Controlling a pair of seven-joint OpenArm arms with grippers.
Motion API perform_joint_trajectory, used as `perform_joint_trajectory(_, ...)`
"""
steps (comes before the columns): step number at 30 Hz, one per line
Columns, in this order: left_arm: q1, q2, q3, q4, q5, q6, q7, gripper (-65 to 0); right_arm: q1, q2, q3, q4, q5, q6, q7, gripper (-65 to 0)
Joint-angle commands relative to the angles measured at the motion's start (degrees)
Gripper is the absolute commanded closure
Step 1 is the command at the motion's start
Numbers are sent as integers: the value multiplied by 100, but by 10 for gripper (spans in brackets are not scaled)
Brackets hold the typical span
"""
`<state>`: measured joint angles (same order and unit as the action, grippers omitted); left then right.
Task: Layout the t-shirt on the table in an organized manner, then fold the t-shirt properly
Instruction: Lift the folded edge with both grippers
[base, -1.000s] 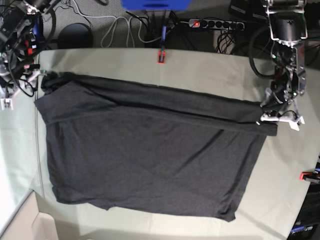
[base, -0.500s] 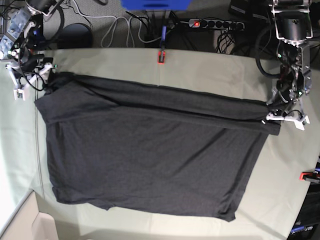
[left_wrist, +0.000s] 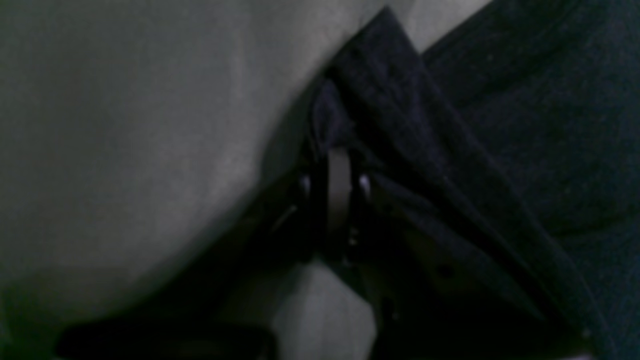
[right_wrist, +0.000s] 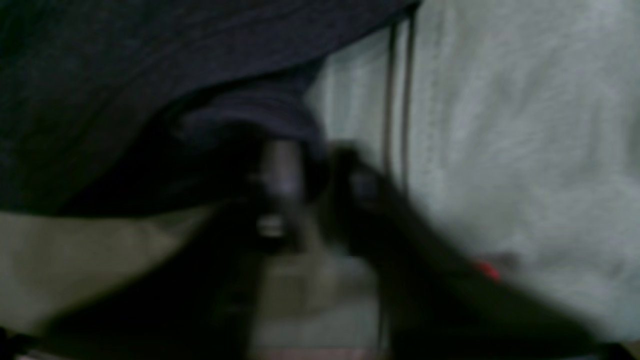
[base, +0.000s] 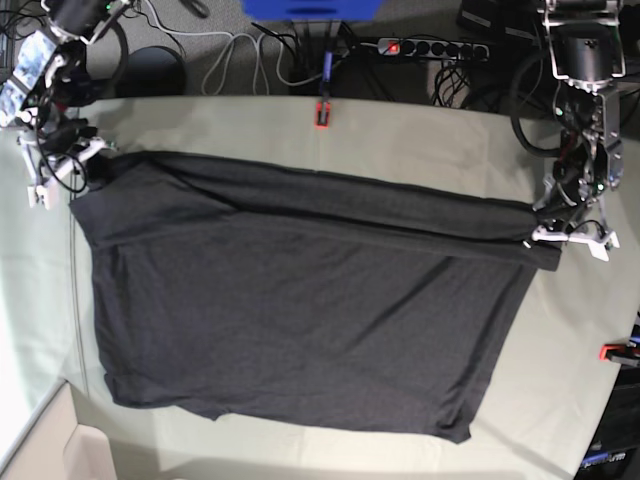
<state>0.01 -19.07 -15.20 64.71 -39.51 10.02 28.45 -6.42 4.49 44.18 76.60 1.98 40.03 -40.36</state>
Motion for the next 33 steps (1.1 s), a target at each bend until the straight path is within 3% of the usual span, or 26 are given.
perform_joint_trajectory(1, -67, -119, -31, 118, 8, -4, -106, 0, -49, 48, 8, 55, -149, -3, -127, 0)
perform_joint_trajectory(10, 399, -322, -31, 1208, -1, 31, -80, 0, -515, 21, 52, 1487, -123, -3, -127, 0)
perform_joint_trajectory(16, 408, -366, -744, 1709, -1, 4, 905, 0, -523, -40, 70, 2314, -123, -3, -127, 0)
perform_joint_trajectory(19, 390, -366, -990, 1929, -1, -4, 1116, 0, -488, -40, 70, 2490, -123, -3, -127, 0)
perform_joint_trajectory(28, 197, -383, -1034, 2035, -1, -4, 1177, 0, -101, -32, 96, 2692, -105, -3, -531, 0)
perform_joint_trajectory(33, 162, -374, -1034, 2008, -1, -4, 1177, 0, -180, -40, 157, 2727, 255, -3, -610, 0)
